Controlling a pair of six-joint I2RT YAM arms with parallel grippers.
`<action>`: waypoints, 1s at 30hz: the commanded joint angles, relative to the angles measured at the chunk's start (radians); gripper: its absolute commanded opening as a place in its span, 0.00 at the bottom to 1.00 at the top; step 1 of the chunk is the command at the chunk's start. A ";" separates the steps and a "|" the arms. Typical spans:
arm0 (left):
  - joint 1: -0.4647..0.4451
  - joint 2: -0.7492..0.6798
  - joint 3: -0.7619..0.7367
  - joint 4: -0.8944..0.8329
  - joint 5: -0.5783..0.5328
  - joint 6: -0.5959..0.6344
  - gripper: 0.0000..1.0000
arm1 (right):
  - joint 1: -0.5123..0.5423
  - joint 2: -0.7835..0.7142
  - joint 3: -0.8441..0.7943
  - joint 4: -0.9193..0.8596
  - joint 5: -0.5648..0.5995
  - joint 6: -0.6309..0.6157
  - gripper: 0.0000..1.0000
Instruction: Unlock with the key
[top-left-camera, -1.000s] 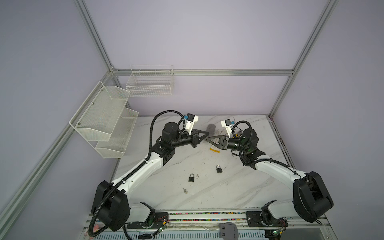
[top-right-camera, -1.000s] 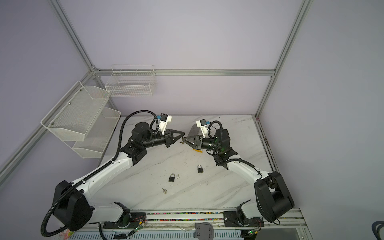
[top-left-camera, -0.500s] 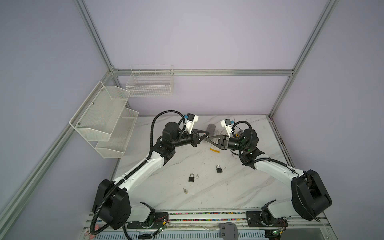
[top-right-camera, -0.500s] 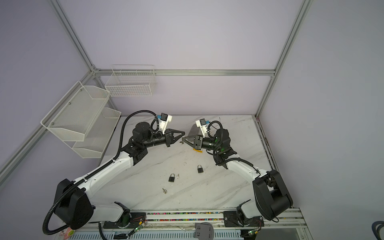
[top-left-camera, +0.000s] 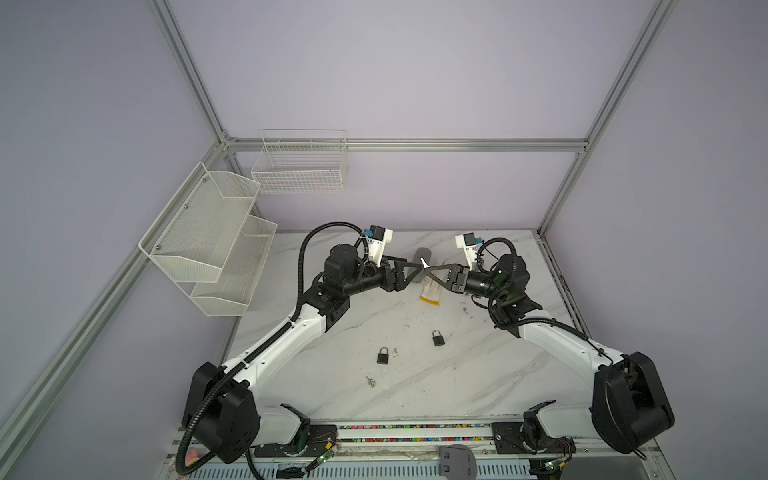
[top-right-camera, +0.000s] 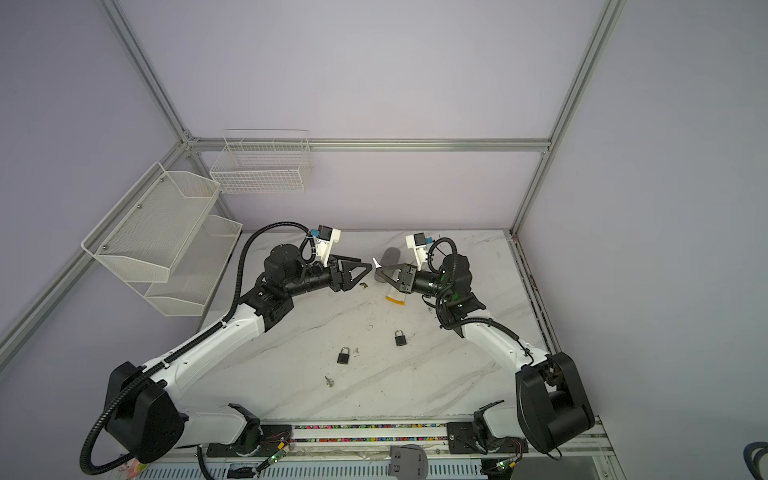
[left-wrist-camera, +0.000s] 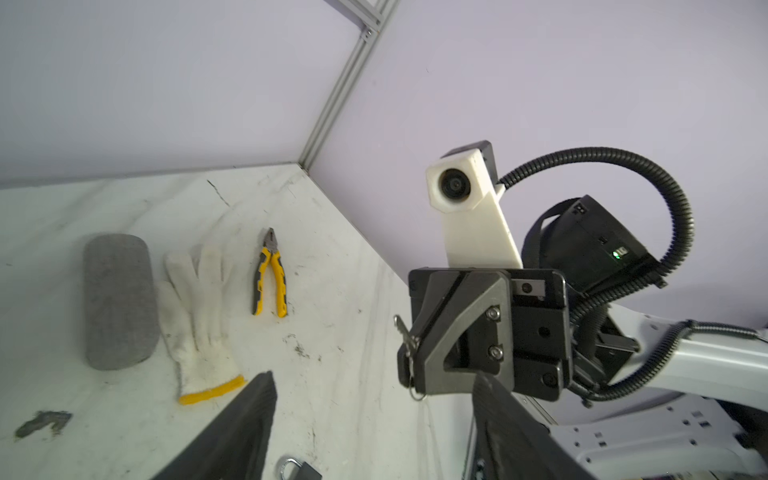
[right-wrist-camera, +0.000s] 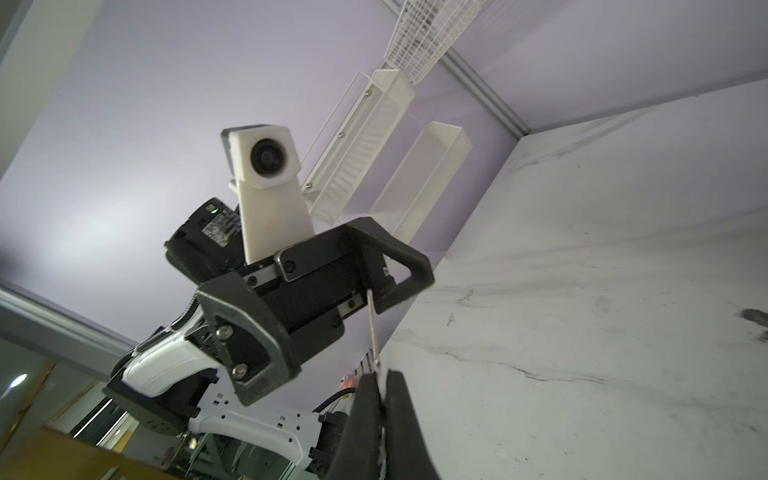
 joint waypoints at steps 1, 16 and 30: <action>-0.031 -0.096 -0.024 -0.067 -0.206 -0.121 0.79 | -0.036 -0.042 0.045 -0.316 0.106 -0.132 0.00; -0.476 0.224 0.150 -0.704 -0.705 -0.347 0.76 | -0.115 -0.012 0.056 -0.692 0.461 -0.337 0.00; -0.537 0.678 0.538 -0.874 -0.726 -0.320 0.71 | -0.214 0.092 0.034 -0.632 0.410 -0.367 0.00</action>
